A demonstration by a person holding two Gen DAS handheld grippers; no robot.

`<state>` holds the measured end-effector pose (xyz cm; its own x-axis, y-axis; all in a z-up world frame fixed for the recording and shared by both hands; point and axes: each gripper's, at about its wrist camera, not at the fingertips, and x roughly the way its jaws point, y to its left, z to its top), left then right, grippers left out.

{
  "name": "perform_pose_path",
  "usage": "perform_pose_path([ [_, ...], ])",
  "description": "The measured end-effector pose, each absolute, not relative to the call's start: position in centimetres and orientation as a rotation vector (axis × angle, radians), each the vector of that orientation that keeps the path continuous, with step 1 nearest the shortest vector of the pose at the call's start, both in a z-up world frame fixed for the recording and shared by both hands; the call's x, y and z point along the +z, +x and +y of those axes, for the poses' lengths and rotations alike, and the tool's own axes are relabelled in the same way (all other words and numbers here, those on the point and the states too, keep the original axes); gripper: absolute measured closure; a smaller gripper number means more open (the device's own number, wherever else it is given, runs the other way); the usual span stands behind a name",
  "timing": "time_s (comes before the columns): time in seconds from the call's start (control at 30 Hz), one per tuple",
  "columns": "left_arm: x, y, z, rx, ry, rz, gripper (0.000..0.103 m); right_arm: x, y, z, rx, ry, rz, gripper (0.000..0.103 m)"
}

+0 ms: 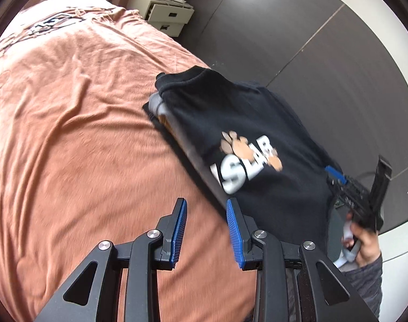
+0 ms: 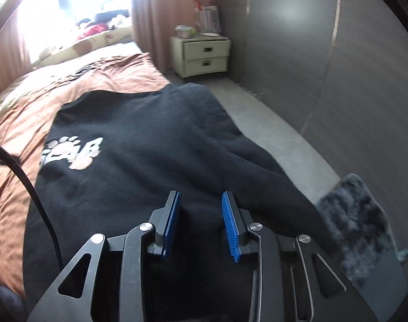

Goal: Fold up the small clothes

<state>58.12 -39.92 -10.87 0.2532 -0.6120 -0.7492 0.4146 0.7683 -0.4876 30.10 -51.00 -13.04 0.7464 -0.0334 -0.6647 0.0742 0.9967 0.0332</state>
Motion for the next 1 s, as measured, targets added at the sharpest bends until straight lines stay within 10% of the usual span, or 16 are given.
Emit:
perform_pose_path([
  [0.2, -7.2, 54.1, -36.6, -0.653, -0.200, 1.042, 0.070, -10.9, 29.4, -45.9, -0.044, 0.122, 0.705, 0.074],
  [0.33, -4.0, 50.9, -34.5, -0.639, -0.184, 0.958, 0.035, -8.8, 25.8, -42.4, -0.016, 0.145, 0.676, 0.070],
  [0.47, -1.6, 47.4, -32.0, -0.633, -0.187, 0.907, 0.024, -7.4, 22.2, -38.2, -0.014, 0.164, 0.646, 0.016],
  [0.57, 0.0, 44.6, -29.8, -0.617, -0.159, 0.862, 0.001, -6.8, 19.3, -35.5, 0.011, 0.208, 0.637, 0.010],
  [1.0, 3.2, 32.2, -21.0, -0.542, -0.163, 0.735, 0.000, -3.2, 9.0, -23.7, 0.072, 0.190, 0.587, 0.000],
])
